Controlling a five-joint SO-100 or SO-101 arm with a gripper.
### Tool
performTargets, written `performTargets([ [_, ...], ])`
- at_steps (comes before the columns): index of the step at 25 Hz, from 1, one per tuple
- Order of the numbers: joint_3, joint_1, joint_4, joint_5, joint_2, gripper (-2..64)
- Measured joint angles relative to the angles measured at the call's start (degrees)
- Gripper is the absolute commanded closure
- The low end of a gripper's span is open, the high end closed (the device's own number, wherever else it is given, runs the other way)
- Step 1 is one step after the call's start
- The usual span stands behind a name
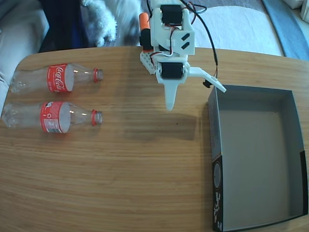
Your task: Grasp the bottles and put them in the box.
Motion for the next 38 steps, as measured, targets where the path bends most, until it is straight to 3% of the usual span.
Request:
performTargets([
  [6,0.0,4.31,0.0,5.62,0.0,61.7],
  [38,0.0,4.39,0.0,5.62,0.0,61.7],
])
